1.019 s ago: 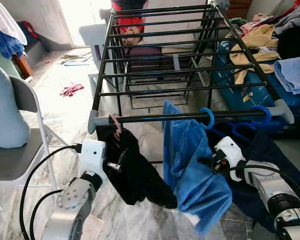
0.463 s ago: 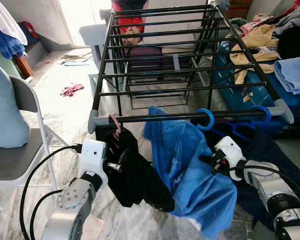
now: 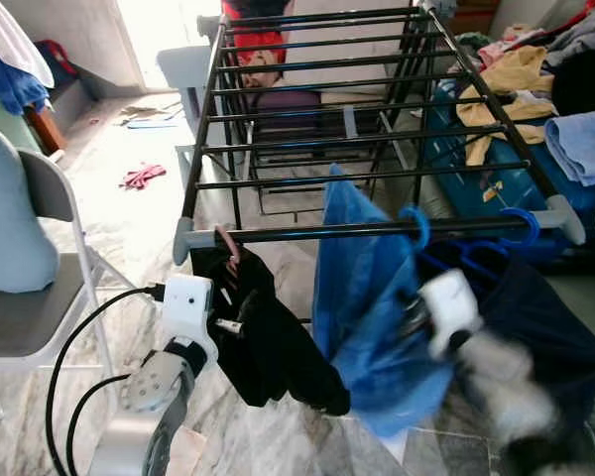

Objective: Hang hanger

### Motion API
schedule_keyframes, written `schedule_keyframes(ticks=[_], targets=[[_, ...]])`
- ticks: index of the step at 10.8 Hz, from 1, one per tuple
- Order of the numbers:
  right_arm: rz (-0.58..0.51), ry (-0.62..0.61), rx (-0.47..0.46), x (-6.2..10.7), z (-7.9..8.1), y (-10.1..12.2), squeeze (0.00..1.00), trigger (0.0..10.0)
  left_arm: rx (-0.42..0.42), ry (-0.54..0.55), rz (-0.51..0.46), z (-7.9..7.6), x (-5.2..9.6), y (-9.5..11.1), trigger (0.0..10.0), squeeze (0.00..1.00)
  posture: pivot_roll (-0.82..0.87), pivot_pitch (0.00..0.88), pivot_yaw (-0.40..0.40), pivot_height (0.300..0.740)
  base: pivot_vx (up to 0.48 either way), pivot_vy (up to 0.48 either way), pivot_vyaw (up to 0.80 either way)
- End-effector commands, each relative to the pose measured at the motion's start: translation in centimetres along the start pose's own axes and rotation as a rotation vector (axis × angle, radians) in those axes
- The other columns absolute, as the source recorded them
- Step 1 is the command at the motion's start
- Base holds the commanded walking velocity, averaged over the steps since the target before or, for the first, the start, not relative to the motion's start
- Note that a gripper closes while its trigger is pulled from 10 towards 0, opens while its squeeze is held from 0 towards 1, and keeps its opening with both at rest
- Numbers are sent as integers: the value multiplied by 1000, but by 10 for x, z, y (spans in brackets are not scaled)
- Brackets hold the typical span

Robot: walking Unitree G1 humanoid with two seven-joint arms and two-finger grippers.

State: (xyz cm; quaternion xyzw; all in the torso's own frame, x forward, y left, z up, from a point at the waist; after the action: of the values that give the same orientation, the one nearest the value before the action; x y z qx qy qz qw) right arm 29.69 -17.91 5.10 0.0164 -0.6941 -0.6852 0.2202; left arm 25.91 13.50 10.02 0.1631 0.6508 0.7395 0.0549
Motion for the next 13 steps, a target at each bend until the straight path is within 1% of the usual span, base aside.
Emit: schedule_keyframes(ticks=[1,2,3,4,5,6,7,9,13], targets=[[-48,-3,-7,3,6,17,0,10000,-12,2,3,0,-1,-1,10000,0,-71,0,58,740,0,0,0],[-39,-11,-27,12,10,12,0,10000,-16,5,1,-2,-3,-2,10000,0,-83,0,47,740,0,0,0],[-26,-25,-27,22,14,7,0,10000,-16,9,-2,-3,-5,-3,10000,0,-95,0,33,740,0,0,0],[17,-8,-3,32,22,0,0,10000,-13,12,-8,-6,-7,-3,10000,0,-101,0,23,740,0,0,0],[37,3,32,35,25,-4,0,10000,-12,13,-15,-7,-8,-3,10000,0,-102,0,16,740,0,0,0],[52,4,29,35,29,-7,0,10000,-18,17,-24,-8,-10,-2,10000,0,-102,0,11,740,0,0,0],[60,6,30,35,31,-5,0,10000,-27,28,-32,-8,-12,-2,10000,0,-105,0,7,740,0,0,0],[60,6,38,32,30,-1,0,10000,-26,30,-35,-9,-13,-2,10000,0,-105,0,2,740,0,0,0],[74,14,41,33,31,-1,0,10000,-27,36,-33,-9,-13,-4,10000,0,-110,0,-1,740,-279,0,0]])
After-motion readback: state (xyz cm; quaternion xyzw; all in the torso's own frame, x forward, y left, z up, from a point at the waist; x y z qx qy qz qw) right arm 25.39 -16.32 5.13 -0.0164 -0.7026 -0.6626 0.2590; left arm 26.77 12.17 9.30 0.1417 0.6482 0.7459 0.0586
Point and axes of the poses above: a point about 5 cm out from each wrist's last joint towards the gripper, its own x axis pointing back from the gripper into the wrist, its own y axis along the axis of the wrist's last joint, z = x × y, the point moved 1 cm from there along -x, pointing out of the wrist towards the gripper, and after that the axes turned 10 degrees about -x, right-handed, at the moved point
